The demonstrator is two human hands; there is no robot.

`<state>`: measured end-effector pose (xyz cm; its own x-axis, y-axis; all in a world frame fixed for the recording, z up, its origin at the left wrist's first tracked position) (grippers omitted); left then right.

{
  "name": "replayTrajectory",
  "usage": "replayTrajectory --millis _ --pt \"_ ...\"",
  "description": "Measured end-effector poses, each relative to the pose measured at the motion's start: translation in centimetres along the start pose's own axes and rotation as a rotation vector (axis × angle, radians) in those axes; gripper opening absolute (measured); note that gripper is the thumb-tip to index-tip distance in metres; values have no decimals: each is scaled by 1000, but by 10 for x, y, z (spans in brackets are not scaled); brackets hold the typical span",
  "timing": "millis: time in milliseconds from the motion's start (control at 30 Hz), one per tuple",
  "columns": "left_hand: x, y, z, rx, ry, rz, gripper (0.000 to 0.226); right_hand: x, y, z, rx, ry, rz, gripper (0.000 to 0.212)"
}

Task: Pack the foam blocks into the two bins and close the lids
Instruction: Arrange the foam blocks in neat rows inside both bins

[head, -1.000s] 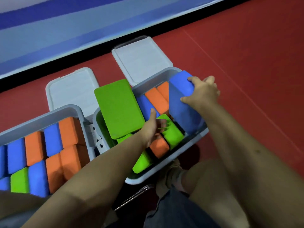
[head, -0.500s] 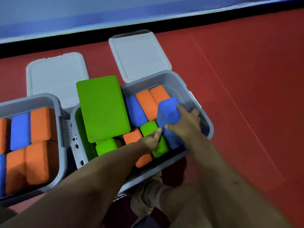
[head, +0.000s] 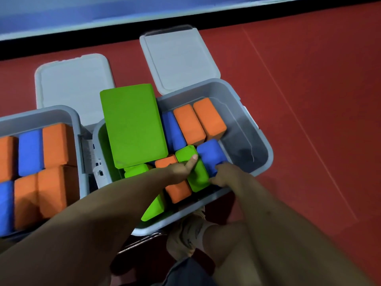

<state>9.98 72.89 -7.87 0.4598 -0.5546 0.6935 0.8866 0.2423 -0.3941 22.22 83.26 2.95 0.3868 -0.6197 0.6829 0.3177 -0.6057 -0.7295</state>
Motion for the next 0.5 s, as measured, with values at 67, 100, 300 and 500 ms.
replayTrajectory --millis 67,100,300,500 --pt "24 -12 27 55 38 23 101 1 2 -4 -12 -31 -48 65" --pt "43 -22 46 41 57 12 90 2 1 -6 -28 -47 -61 63" --pt "82 -99 88 231 278 427 37 3 -18 -37 -250 -174 -17 61" --pt "84 -189 41 346 149 995 34 -6 -52 -85 -675 -249 146 62"
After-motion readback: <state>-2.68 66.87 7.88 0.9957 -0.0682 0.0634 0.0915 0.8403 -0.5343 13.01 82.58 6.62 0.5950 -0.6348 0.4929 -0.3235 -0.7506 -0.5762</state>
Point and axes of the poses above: each hand's wrist, its own x-axis away from the middle knuckle, its own y-axis out of the palm, z = x × y, the point moved 4 cm from there along -x, towards the middle knuckle, and after that the axes turned 15 degrees about z, right-handed, at the moved point
